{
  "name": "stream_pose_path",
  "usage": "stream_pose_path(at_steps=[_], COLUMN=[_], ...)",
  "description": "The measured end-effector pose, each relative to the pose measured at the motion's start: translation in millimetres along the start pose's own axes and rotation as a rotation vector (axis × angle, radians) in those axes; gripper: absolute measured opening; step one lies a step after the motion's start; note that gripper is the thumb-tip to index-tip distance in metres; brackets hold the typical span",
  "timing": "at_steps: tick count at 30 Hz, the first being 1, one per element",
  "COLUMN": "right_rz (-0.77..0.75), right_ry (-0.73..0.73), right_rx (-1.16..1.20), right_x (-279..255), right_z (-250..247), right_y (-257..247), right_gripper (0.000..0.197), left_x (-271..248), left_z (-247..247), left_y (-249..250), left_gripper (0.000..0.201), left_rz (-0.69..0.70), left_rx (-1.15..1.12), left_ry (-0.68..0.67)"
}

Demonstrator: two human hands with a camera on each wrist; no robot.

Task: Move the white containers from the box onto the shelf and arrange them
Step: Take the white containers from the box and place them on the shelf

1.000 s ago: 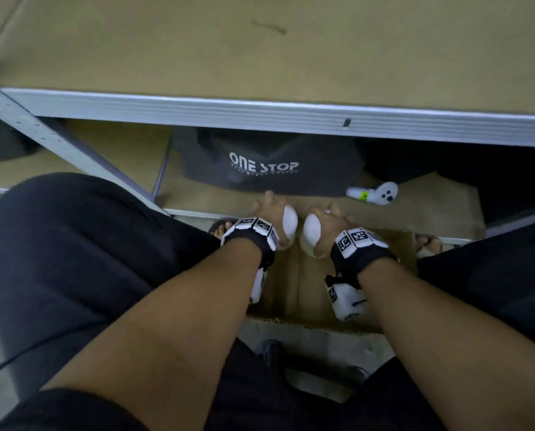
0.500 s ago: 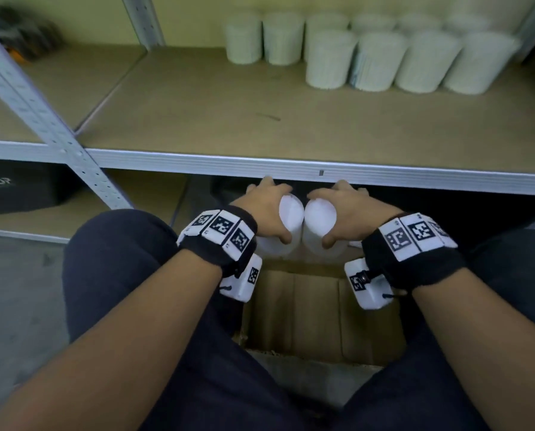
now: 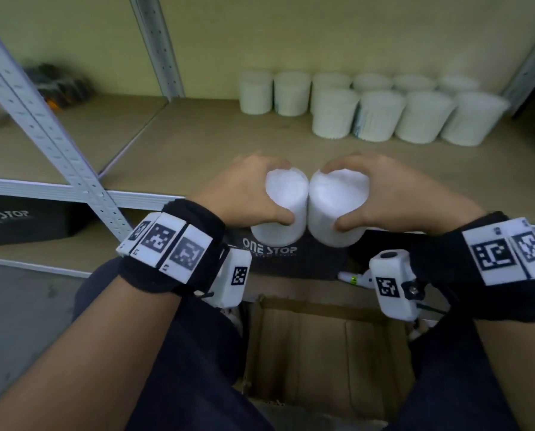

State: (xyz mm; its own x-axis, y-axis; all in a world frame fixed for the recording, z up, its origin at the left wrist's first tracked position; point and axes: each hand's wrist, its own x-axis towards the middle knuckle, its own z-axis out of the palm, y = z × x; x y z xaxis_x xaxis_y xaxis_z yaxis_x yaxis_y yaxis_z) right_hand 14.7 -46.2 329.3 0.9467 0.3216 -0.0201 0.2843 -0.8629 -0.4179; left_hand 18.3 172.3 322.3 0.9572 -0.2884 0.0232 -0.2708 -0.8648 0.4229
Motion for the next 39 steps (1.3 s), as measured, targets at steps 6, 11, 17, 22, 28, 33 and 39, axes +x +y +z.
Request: stream_pose_path(at_steps=[6, 11, 17, 22, 28, 33, 39], right_rz=[-0.005, 0.007, 0.041, 0.052, -0.008, -0.037, -0.042], right_ry=[0.119, 0.162, 0.158, 0.155, 0.249, 0.249, 0.260], right_rx=[0.071, 0.082, 0.107, 0.047, -0.061, -0.131, -0.176], right_x=[25.0, 43.6, 57.1, 50.3, 37.7, 36.9, 40.2], right_z=[0.4, 8.6, 16.2, 19.0, 15.7, 18.7, 21.3], right_y=[6.0, 8.5, 11.9, 12.4, 0.5, -4.9, -7.6], right_gripper=[0.075, 0.065, 0.061, 0.064, 0.035, 0.030, 0.030], left_x=[16.9, 32.1, 44.8, 36.6, 24.8, 21.2, 24.3], left_z=[-14.8, -9.0, 2.4, 2.9, -5.0, -2.9, -0.3], left_y=[-5.0, -10.8, -19.2, -18.8, -12.9, -12.4, -10.1], left_gripper=[0.070, 0.073, 0.073, 0.070, 0.036, 0.021, 0.022], left_rz=[-0.047, -0.071, -0.075, -0.053, 0.034, 0.053, 0.048], left_rx=[-0.038, -0.042, -0.039, 0.036, 0.045, 0.051, 0.076], left_ry=[0.065, 0.088, 0.076, 0.068, 0.186, 0.180, 0.211])
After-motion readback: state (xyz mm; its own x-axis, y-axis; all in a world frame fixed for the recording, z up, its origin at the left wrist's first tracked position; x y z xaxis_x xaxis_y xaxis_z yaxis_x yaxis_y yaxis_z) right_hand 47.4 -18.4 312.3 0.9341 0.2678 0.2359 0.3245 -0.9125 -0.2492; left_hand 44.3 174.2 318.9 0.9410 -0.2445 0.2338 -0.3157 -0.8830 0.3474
